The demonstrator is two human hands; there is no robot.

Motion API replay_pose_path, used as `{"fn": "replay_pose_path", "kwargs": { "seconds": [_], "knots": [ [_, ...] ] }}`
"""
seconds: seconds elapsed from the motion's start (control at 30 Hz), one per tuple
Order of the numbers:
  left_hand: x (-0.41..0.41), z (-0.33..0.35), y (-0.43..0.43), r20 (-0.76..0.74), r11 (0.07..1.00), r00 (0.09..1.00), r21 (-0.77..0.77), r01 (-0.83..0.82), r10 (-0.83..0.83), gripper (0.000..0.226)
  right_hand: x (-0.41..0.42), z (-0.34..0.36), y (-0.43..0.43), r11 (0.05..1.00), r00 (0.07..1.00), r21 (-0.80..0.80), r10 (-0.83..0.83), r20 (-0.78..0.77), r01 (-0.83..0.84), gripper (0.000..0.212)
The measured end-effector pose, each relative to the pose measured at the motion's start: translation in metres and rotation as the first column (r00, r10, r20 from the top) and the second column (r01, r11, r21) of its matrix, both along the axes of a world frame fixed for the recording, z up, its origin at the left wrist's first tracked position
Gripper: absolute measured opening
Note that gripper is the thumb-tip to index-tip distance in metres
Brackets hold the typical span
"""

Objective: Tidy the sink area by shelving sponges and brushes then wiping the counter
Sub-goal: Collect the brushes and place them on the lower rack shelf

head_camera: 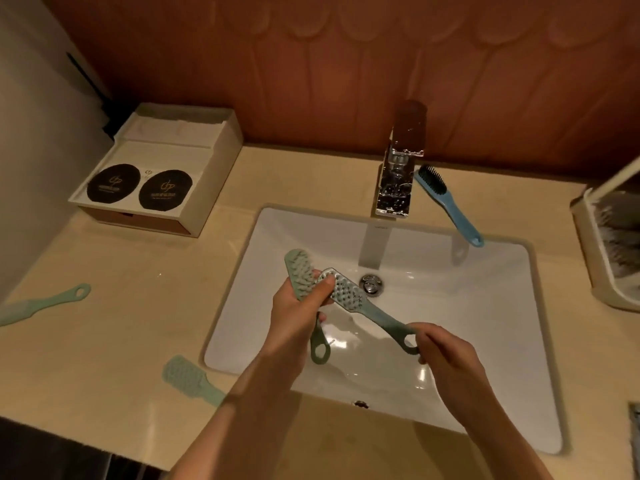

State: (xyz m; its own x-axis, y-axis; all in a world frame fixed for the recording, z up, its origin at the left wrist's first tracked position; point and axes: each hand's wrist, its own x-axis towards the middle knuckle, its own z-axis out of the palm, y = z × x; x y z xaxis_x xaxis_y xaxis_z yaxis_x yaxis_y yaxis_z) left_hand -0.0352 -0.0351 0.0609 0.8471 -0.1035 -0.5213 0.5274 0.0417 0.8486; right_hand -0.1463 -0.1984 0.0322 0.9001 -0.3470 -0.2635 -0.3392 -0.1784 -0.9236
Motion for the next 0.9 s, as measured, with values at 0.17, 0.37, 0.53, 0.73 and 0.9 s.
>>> {"fn": "replay_pose_path", "kwargs": {
  "seconds": [0.17,0.37,0.53,0.73,0.9],
  "knots": [
    [-0.027,0.001,-0.034,0.037,1.000,0.999,0.021,0.007,-0.008,0.006,-0.024,0.007,-0.026,0.913,1.000,-0.408,0.009,0.014,-0.002,0.026],
    [-0.062,0.000,-0.079,0.059,1.000,0.998,-0.013,0.018,-0.017,0.004,-0.043,0.015,-0.049,0.777,0.995,-0.626,-0.012,0.095,0.069,0.040],
    [-0.090,0.006,-0.121,0.058,0.995,0.995,-0.056,0.081,-0.077,0.019,-0.060,0.021,-0.076,0.727,0.985,-0.676,-0.006,0.174,0.124,0.047],
    [-0.109,0.018,-0.172,0.081,0.974,0.982,-0.136,0.181,-0.171,0.011,-0.083,0.032,-0.122,0.781,0.982,-0.604,-0.061,0.179,0.159,0.055],
    [-0.132,0.019,-0.211,0.063,0.955,0.972,-0.181,0.236,-0.228,0.009,-0.102,0.036,-0.163,0.777,0.968,-0.594,-0.078,0.238,0.208,0.048]
  ]
}}
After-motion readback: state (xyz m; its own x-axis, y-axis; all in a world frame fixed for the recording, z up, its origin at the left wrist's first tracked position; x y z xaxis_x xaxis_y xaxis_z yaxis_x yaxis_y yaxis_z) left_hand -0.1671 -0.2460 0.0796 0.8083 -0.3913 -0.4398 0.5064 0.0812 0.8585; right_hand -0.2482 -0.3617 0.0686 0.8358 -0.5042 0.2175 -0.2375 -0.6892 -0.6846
